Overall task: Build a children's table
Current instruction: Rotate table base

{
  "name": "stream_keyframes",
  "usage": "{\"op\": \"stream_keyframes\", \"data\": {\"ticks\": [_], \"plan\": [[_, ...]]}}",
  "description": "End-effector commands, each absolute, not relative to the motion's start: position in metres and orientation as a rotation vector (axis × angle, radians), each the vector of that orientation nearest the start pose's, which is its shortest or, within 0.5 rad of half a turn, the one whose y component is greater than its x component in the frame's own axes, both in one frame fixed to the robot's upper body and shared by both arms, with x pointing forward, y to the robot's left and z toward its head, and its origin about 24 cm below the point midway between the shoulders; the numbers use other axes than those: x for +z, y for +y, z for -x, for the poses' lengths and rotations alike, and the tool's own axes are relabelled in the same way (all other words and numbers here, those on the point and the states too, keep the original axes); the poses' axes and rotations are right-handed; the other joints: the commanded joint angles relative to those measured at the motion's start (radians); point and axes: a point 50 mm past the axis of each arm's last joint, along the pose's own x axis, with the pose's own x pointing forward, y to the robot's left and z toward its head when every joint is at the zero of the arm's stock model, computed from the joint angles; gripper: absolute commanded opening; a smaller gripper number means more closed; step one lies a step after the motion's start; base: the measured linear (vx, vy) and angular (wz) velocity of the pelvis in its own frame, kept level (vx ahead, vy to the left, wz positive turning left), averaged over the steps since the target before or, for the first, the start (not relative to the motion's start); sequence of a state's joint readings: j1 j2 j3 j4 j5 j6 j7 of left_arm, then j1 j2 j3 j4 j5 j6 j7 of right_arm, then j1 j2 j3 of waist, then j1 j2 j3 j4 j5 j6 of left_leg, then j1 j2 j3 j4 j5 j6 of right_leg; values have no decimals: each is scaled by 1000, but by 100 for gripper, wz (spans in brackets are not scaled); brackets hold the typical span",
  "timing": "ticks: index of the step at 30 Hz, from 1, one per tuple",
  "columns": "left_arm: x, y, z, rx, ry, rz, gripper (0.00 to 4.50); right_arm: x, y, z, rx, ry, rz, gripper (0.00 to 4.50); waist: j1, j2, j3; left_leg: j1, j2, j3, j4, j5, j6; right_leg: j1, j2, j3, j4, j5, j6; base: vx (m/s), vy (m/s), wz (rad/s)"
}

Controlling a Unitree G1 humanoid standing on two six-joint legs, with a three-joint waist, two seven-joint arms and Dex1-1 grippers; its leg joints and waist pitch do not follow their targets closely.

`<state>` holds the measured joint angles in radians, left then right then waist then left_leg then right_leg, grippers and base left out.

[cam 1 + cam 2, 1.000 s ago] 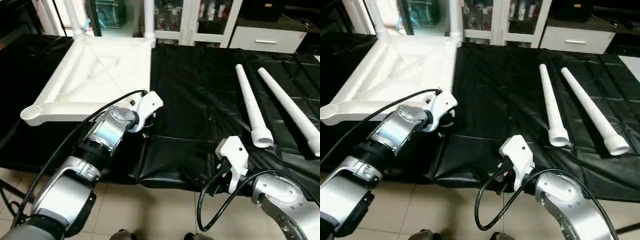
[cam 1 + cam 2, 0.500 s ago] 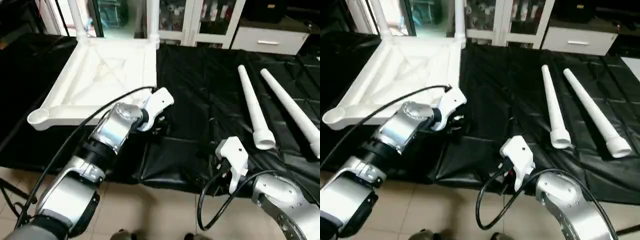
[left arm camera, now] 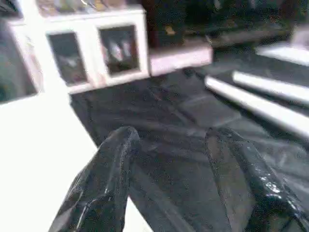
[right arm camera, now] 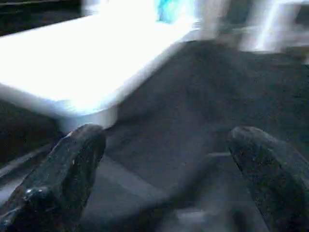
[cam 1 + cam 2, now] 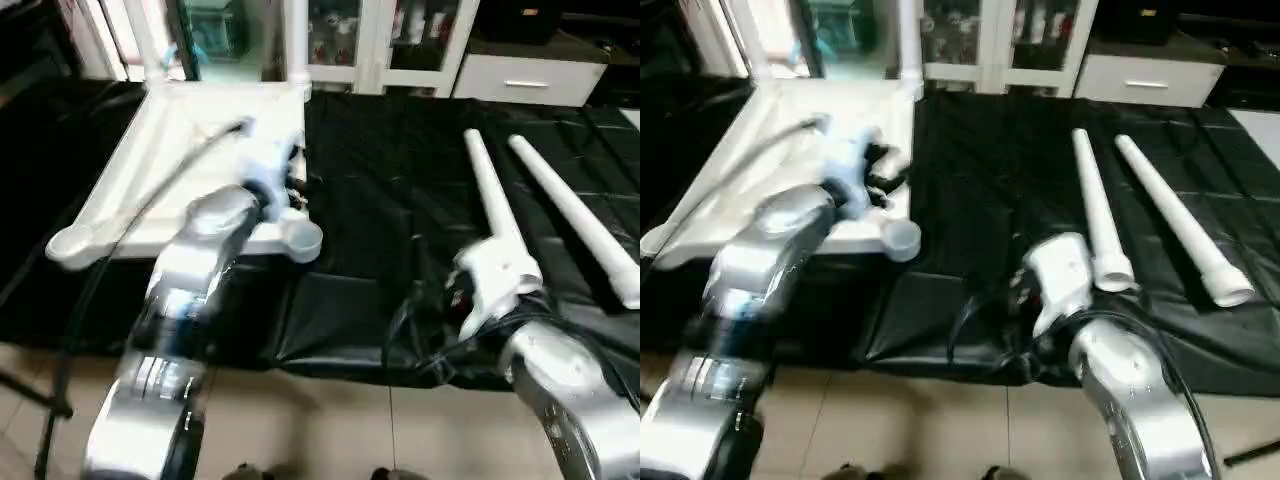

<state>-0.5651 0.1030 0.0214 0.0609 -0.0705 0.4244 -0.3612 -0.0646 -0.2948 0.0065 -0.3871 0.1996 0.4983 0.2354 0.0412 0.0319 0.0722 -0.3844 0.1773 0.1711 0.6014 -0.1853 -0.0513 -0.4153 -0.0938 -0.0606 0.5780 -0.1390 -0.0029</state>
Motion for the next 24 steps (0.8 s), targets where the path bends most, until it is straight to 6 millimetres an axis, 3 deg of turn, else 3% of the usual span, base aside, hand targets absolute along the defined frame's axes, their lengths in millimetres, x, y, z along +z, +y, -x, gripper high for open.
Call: {"op": "stream_keyframes", "data": {"ticks": [1, 2, 3, 4, 5, 6, 7, 8, 9, 10, 11, 12, 13, 14, 15, 16, 17, 18, 19, 20, 21, 22, 23, 24], "plan": [[151, 116, -330, -406, -91, -61, 261, 113, -181, -261, 168, 32, 170, 450, -3, -17, -69, 10, 37, -10, -78, -232, 35, 48, -38, 32, -69, -317, -167, 0, 0, 0], [151, 116, -330, -406, -91, -61, 261, 113, -181, -261, 168, 32, 170, 450, -2, -9, -71, 9, 34, -9, -76, -216, 39, 47, -33, 33, -66, -297, -160, 0, 0, 0], [145, 119, -323, -358, -91, -47, 261, 112, -187, -265, 117, 42, 187, 450, -1, -13, -69, 11, 33, -7, -76, -221, 43, 43, -32, 32, -70, -301, -152, 0, 0, 0], [137, 122, -318, -316, -74, -56, 261, 112, -190, -267, 84, 58, 194, 450, -6, -17, -65, 6, 36, -10, -81, -232, 41, 47, -31, 30, -70, -309, -145, 0, 0, 0], [130, 124, -313, -280, -52, -61, 261, 111, -194, -269, 49, 69, 195, 450, -12, -14, -65, 9, 45, -19, -87, -250, 18, 48, -21, 22, -67, -311, -132, 0, 0, 0], [126, 125, -310, -252, -42, -67, 261, 112, -195, -271, 21, 70, 192, 450, -17, -13, -62, 14, 50, -22, -90, -278, 5, 43, -10, 15, -70, -315, -123, 0, 0, 0], [123, 125, -307, -228, -36, -68, 261, 112, -196, -272, 9, 73, 172, 450, -28, -19, -61, 25, 54, -25, -91, -332, -9, 34, 7, 6, -77, -319, -108, 0, 0, 0], [121, 125, -306, -212, -33, -59, 261, 112, -194, -272, 15, 75, 147, 450, -36, -8, -62, 35, 74, -43, -103, -353, 1, 34, 22, -11, -74, -289, -114, 0, 0, 0], [121, 125, -306, -212, -33, -59, 261, 112, -194, -272, 15, 75, 147, 450, -41, -1, -62, 43, 96, -56, -116, -360, 16, 32, 27, -18, -65, -264, -125, 0, 0, 0], [118, 122, -304, -192, -38, -57, 261, 113, -190, -272, 38, 69, 119, 450, -49, 7, -63, 52, 167, -92, -148, -344, 54, 28, 20, -24, -23, -189, -147, -4, -81, 5], [117, 122, -304, -184, -42, -61, 261, 114, -189, -272, 48, 64, 110, 450, -50, 17, -60, 57, 204, -103, -164, -340, 93, 13, 12, -25, 21, -144, -155, -4, -81, 5], [115, 121, -303, -182, -38, -56, 261, 115, -187, -271, 57, 56, 109, 450, -53, 15, -60, 60, 211, -99, -166, -346, 113, 10, 6, -24, 33, -132, -164, 2, -117, 11], [112, 121, -301, -166, -33, -51, 261, 117, -184, -270, 86, 48, 103, 450, -57, 3, -58, 54, 199, -85, -166, -365, 149, 13, -8, -18, 37, -122, -197, 10, -161, 9], [111, 122, -300, -158, -36, -53, 261, 117, -182, -270, 97, 48, 101, 450, -57, -21, -59, 45, 156, -56, -143, -389, 176, 14, -18, -10, 11, -132, -265, 10, -161, 9], [110, 122, -299, -151, -38, -55, 261, 117, -181, -269, 109, 48, 101, 450, -63, -41, -57, 31, 98, -23, -104, -407, 181, 15, -15, -7, -26, -180, -307, 2, -180, -1], [107, 122, -295, -147, -32, -58, 261, 117, -178, -267, 131, 47, 113, 450, -23, -87, -78, -17, -75, 34, 149, -277, 184, 71, -70, 24, -126, -504, -317, -1, -175, -5], [107, 122, -295, -147, -32, -58, 261, 117, -178, -267, 131, 47, 113, 450, -21, -87, -71, -40, -72, 22, 168, -237, 176, 73, -77, 34, -120, -533, -303, -1, -175, -5], [106, 122, -295, -145, -31, -60, 261, 117, -177, -266, 133, 49, 109, 450, -23, -91, -67, -57, -75, 14, 172, -217, 173, 78, -74, 34, -116, -535, -271, -20, -159, -3], [104, 123, -290, -137, -26, -66, 261, 114, -176, -265, 133, 62, 73, 450, -23, -90, -79, -55, -72, -2, 145, -199, 174, 84, -71, 26, -114, -526, -197, -34, -146, 5], [104, 123, -289, -127, -31, -73, 261, 113, -177, -264, 131, 68, 57, 450, -38, -59, -70, -29, -41, -20, 67, -172, 208, 70, -42, -15, -145, -532, -89, -34, -146, 5], [104, 123, -288, -123, -32, -74, 261, 111, -176, -264, 132, 73, 51, 450, -45, -46, -75, 0, 11, -45, 21, -158, 220, 68, -27, -46, -163, -507, -15, -43, -143, 9], [104, 123, -288, -120, -34, -75, 261, 111, -176, -264, 134, 75, 50, 450, -64, 19, -103, 66, 276, -225, -82, -24, 312, 13, 6, -75, 49, -375, 99, -50, -129, 2], [104, 124, -286, -102, -45, -84, 261, 107, -176, -265, 131, 96, 35, 450, -68, -19, -92, 77, 252, -199, -54, 108, 367, -84, 2, -36, 184, -339, 71, -50, -129, 2], [103, 124, -284, -91, -45, -89, 261, 105, -177, -266, 129, 107, 39, 450, -70, -22, -90, 77, 208, -178, -39, 170, 413, -96, -1, -16, 198, -270, 34, -45, -106, 0]]}}
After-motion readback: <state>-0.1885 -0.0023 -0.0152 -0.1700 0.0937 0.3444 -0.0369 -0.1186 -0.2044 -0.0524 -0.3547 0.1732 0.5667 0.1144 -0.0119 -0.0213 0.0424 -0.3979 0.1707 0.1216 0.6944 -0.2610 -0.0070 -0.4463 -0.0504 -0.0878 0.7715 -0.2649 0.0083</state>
